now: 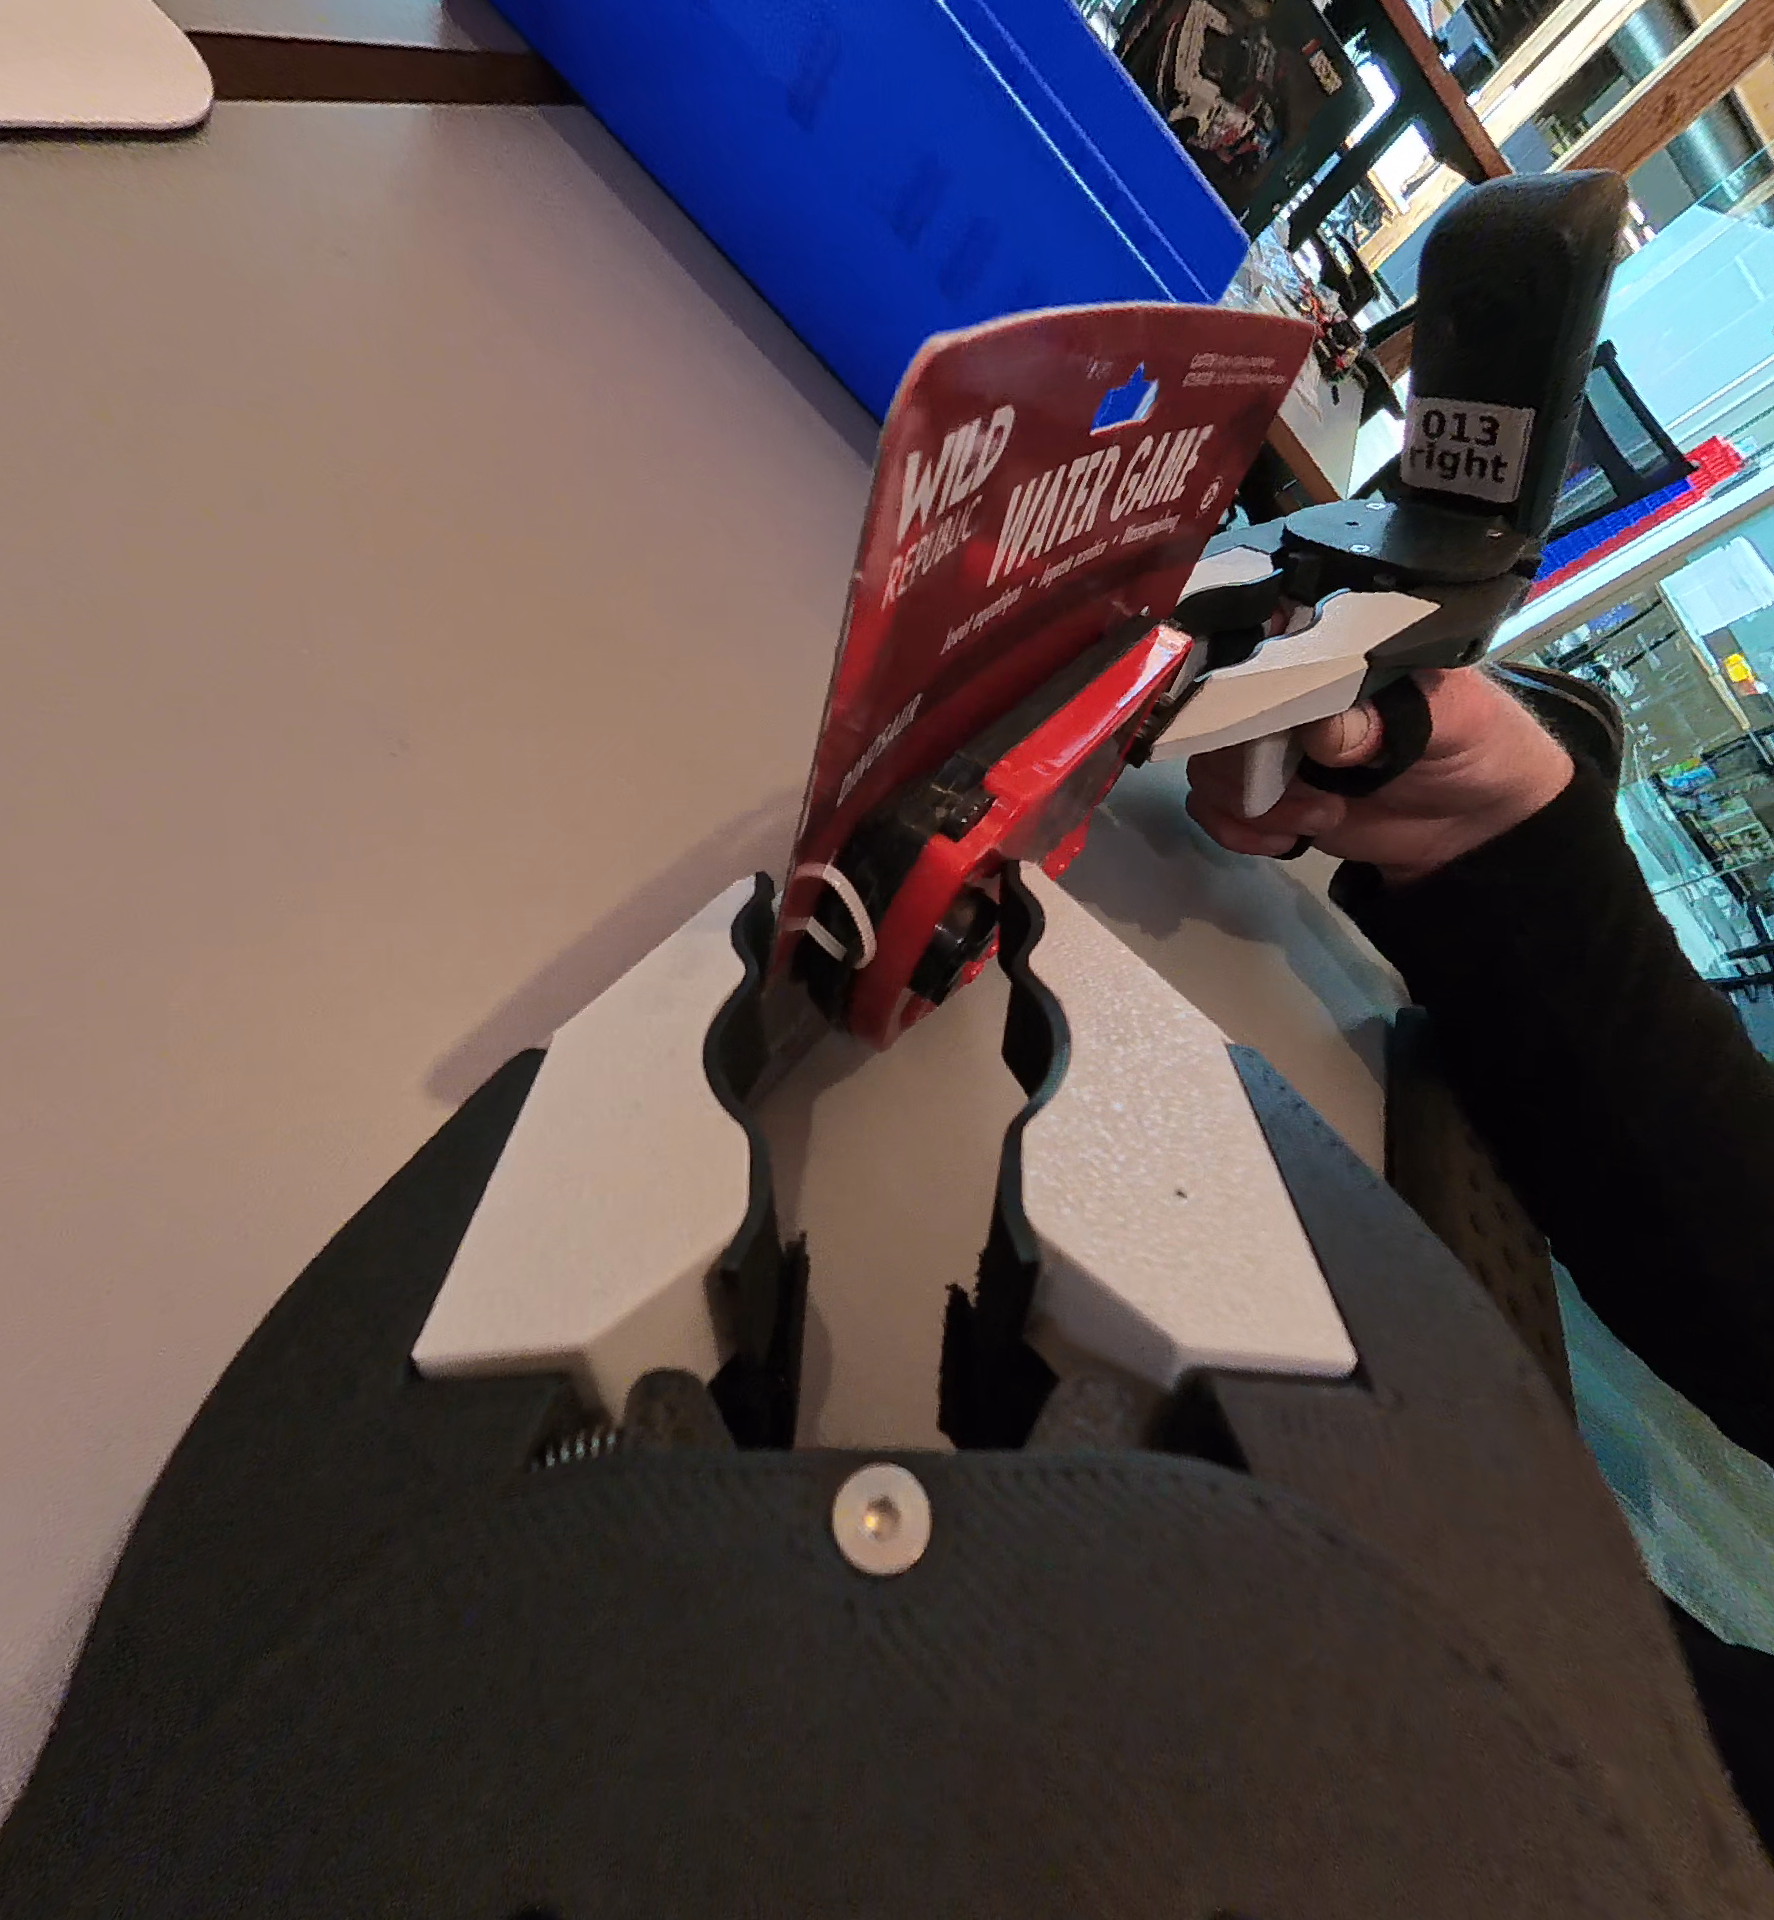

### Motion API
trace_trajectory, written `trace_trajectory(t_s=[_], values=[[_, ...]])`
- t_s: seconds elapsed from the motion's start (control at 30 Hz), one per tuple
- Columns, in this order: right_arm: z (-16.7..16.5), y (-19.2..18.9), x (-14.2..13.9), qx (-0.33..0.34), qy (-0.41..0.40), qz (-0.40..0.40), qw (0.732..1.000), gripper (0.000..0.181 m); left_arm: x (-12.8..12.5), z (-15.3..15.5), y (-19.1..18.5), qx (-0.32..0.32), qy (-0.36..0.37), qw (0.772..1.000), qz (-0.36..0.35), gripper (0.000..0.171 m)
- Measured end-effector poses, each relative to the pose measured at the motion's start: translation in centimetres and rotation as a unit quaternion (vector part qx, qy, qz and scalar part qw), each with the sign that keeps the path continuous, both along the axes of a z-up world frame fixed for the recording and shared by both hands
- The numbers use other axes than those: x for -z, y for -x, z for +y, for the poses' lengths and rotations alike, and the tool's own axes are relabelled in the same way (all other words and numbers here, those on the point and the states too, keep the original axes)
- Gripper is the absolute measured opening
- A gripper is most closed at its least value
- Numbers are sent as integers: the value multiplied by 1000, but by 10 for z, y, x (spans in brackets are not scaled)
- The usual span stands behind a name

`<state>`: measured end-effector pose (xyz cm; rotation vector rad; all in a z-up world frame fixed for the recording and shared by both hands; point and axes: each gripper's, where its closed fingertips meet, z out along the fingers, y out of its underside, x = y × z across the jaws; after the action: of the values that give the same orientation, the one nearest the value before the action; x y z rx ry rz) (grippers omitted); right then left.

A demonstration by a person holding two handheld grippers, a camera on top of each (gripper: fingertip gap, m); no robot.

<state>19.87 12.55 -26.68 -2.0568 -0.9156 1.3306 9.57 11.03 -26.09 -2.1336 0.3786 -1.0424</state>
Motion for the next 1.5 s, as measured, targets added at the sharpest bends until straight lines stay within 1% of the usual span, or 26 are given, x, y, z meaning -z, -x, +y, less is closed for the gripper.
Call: trace_trajectory(t_s=[0.1,0.3,0.4,0.5,0.63,0.9,1.17,1.5], values=[[0,0,0,-3,0,10,1000,40,0,2,0,0,0,1000,-7,41],[-3,-3,0,-20,-26,10,999,40,0,4,0,-1,2,1000,-14,41],[-1,-7,-3,-15,-22,25,999,41,0,5,0,-1,1,1000,-14,41],[3,-11,-7,-4,-21,37,999,37,0,5,0,-3,1,1000,-15,41],[3,-8,-5,0,-25,31,999,38,0,5,0,-3,-2,1000,-14,41],[4,-9,-5,0,-26,28,999,32,0,6,-1,-6,-6,1000,-13,41],[5,-10,-6,5,-26,32,999,38,0,6,-3,-3,-6,1000,-13,41],[5,-10,-6,3,-28,31,999,38,0,6,-4,-3,-7,1000,-12,41]])
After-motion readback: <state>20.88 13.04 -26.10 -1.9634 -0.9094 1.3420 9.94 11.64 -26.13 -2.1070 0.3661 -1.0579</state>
